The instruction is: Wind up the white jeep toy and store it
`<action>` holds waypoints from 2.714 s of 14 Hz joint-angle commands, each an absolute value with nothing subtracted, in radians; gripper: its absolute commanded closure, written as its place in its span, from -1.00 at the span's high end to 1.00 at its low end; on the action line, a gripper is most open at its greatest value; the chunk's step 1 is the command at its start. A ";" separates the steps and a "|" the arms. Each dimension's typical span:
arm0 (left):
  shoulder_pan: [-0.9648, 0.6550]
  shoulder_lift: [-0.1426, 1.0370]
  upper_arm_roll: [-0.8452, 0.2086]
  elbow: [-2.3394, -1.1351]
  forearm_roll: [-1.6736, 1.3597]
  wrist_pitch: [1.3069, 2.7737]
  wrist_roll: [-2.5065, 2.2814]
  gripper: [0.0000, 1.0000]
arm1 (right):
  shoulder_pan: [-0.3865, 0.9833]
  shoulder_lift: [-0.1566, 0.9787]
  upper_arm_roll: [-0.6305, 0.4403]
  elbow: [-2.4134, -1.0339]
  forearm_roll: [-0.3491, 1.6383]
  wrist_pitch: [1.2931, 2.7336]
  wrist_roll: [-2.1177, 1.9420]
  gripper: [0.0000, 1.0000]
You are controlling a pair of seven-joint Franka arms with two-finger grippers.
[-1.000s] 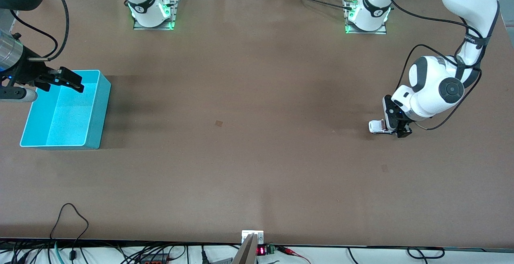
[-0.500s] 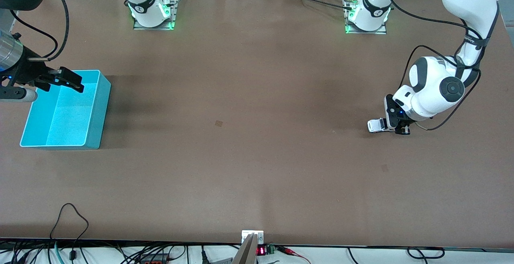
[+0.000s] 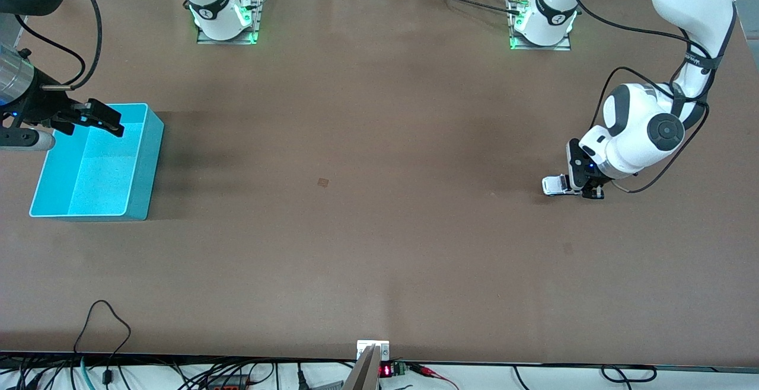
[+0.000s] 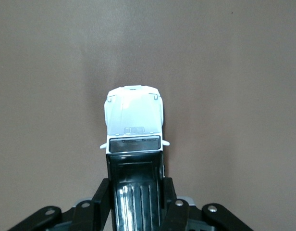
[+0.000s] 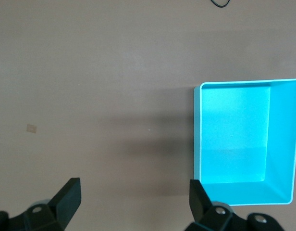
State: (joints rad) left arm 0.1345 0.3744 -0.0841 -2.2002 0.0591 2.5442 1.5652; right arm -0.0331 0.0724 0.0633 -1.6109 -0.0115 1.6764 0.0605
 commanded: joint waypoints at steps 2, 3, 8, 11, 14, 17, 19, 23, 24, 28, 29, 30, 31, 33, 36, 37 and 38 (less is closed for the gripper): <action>0.225 0.428 -0.086 -2.186 0.090 2.562 1.669 -0.57 | -0.034 0.067 0.066 -1.611 -0.008 1.667 0.071 1.00; 0.251 0.446 -0.084 -2.166 0.091 2.560 1.701 -0.57 | -0.034 0.067 0.066 -1.611 -0.008 1.667 0.071 1.00; 0.370 0.508 -0.084 -2.094 0.091 2.560 1.873 -0.57 | -0.034 0.067 0.066 -1.611 -0.006 1.667 0.071 1.00; 0.409 0.512 -0.084 -2.082 0.091 2.559 1.917 -0.56 | -0.034 0.067 0.066 -1.611 -0.006 1.667 0.071 1.00; 0.410 0.508 -0.086 -2.048 0.091 2.547 1.916 0.99 | -0.034 0.067 0.066 -1.611 -0.006 1.667 0.071 1.00; 0.400 0.471 -0.100 -1.939 0.091 2.343 1.902 1.00 | -0.034 0.067 0.066 -1.611 -0.006 1.667 0.071 1.00; 0.373 0.459 -0.100 -1.840 0.091 2.171 1.864 1.00 | -0.034 0.067 0.066 -1.611 -0.006 1.667 0.071 1.00; 0.328 0.453 -0.103 -1.666 0.095 1.894 1.647 1.00 | -0.034 0.067 0.066 -1.611 -0.006 1.667 0.071 1.00; 0.315 0.453 -0.104 -1.625 0.112 1.831 1.570 1.00 | -0.034 0.067 0.066 -1.611 -0.006 1.667 0.071 1.00; 0.235 0.448 -0.106 -1.442 0.121 1.558 1.239 1.00 | -0.034 0.067 0.066 -1.611 -0.006 1.667 0.071 1.00; 0.204 0.446 -0.106 -1.407 0.121 1.524 1.173 1.00 | -0.034 0.067 0.066 -1.611 -0.006 1.667 0.071 1.00; 0.181 0.446 -0.104 -1.379 0.120 1.499 1.116 1.00 | -0.034 0.067 0.066 -1.611 -0.006 1.667 0.071 1.00; 0.170 0.446 -0.106 -1.347 0.118 1.464 1.058 1.00 | -0.034 0.067 0.066 -1.611 -0.006 1.667 0.071 1.00; 0.137 0.407 -0.100 -1.327 0.104 1.434 0.933 1.00 | -0.034 0.067 0.066 -1.611 -0.006 1.667 0.071 1.00; 0.095 0.286 -0.098 -1.426 0.092 1.443 0.590 1.00 | -0.034 0.067 0.066 -1.611 -0.006 1.667 0.071 1.00; 0.080 0.243 -0.092 -1.472 0.065 1.480 0.458 1.00 | -0.034 0.067 0.066 -1.611 -0.006 1.667 0.071 1.00; 0.072 0.197 -0.084 -1.527 0.051 1.544 0.320 1.00 | -0.034 0.067 0.066 -1.611 -0.006 1.667 0.071 1.00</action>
State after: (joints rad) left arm 0.0897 0.3181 -0.1069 -1.3849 0.0825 1.4586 0.5232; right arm -0.0331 0.0725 0.0633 -1.6113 -0.0113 1.6762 0.0606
